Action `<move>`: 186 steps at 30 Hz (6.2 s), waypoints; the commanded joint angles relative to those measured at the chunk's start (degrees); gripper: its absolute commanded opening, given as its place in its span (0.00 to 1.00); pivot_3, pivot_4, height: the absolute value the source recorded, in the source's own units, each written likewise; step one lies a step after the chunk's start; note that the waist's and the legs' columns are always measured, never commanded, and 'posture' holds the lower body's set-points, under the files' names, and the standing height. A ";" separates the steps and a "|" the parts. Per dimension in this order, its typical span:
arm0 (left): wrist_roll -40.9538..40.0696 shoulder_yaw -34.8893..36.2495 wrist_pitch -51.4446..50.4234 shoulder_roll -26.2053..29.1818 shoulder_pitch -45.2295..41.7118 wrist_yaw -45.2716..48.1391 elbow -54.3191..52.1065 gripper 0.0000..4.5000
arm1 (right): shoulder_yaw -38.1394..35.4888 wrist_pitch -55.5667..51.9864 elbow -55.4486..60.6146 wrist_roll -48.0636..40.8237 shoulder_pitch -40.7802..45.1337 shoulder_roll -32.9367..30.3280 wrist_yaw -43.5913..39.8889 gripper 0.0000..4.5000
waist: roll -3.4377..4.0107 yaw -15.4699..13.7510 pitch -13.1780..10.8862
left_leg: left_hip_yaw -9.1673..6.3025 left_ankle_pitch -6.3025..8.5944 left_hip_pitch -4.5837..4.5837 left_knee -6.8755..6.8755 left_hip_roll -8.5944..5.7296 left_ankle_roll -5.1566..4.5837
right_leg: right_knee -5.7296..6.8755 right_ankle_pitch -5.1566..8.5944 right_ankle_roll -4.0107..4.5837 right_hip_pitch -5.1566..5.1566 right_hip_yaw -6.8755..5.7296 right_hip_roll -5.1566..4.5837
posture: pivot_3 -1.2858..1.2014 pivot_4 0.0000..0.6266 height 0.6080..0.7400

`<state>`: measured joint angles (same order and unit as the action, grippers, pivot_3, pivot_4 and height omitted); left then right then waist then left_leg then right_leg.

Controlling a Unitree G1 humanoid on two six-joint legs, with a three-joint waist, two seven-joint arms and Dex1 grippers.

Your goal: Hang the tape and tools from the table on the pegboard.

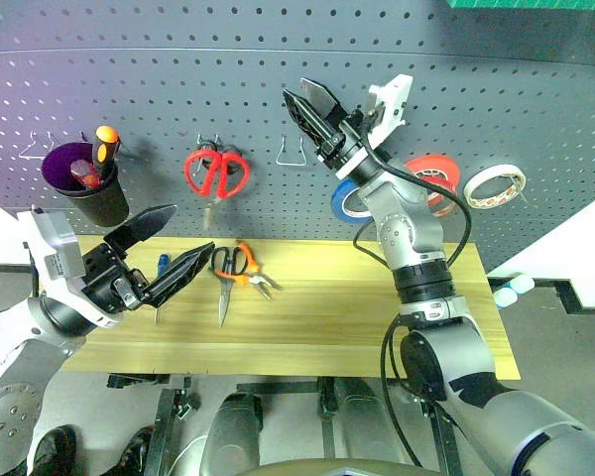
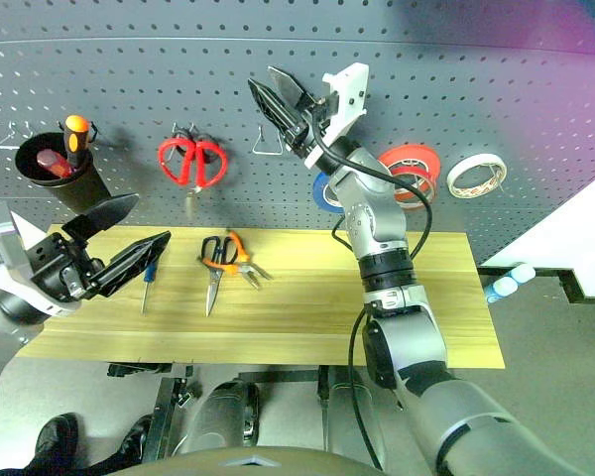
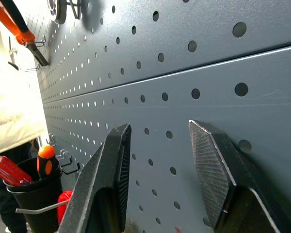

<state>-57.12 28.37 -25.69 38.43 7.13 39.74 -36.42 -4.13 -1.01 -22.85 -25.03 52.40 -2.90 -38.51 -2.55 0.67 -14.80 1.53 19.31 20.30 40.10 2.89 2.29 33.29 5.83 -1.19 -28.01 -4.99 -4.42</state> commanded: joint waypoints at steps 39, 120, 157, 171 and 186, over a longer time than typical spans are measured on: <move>-3.68 2.43 -2.04 2.33 2.88 0.04 -1.83 1.00 | 10.70 -20.02 40.36 -7.08 -24.99 -14.66 -10.42 0.44 | 0.74 0.28 -0.64 | -0.15 0.03 0.06 -0.21 0.00 0.01 | -0.31 0.30 0.10 -0.41 -0.01 0.04 | 0.53 0.44 0.95; -11.22 7.96 -3.25 3.65 17.38 -8.24 -12.62 1.00 | 30.03 0.03 -23.62 41.13 -9.29 7.85 6.57 1.00 | 0.98 -0.11 -5.86 | -0.22 0.03 0.99 -1.01 0.01 0.00 | -0.90 0.42 0.05 -1.40 0.02 0.22 | 0.59 0.61 0.95; -11.30 7.19 -3.42 4.09 16.21 -9.37 -12.53 1.00 | 23.07 5.16 -12.75 26.57 -13.97 7.84 -11.41 0.18 | 0.99 -0.37 -5.89 | -0.23 0.03 0.99 -1.00 0.02 0.00 | -0.88 0.36 -0.05 -1.39 0.01 0.23 | 0.59 0.58 0.95; -9.96 6.01 -3.49 4.31 13.59 -8.42 -10.61 1.00 | 23.45 0.73 4.88 22.51 -26.29 -4.33 -19.10 0.18 | 0.99 -1.52 -5.89 | -0.21 0.02 1.01 -0.93 0.00 0.01 | -0.91 0.41 0.03 -1.34 0.01 0.21 | 0.58 0.57 0.95; -8.13 3.99 -3.89 4.77 10.04 -5.28 -6.97 1.00 | 18.74 -4.83 12.60 27.03 -36.27 -16.62 -7.80 0.18 | 0.96 -1.26 -5.87 | -0.17 0.02 1.00 -0.88 0.00 0.02 | -0.86 0.41 0.02 -1.33 0.03 0.21 | 0.55 0.55 0.95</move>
<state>-65.42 32.28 -29.87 42.82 17.22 33.79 -42.71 15.21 -5.99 -11.55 1.32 16.18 -19.30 -47.64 -1.59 -0.59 -20.67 1.38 19.33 21.29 39.22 2.89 2.31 32.42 6.24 -1.17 -29.34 -4.95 -4.21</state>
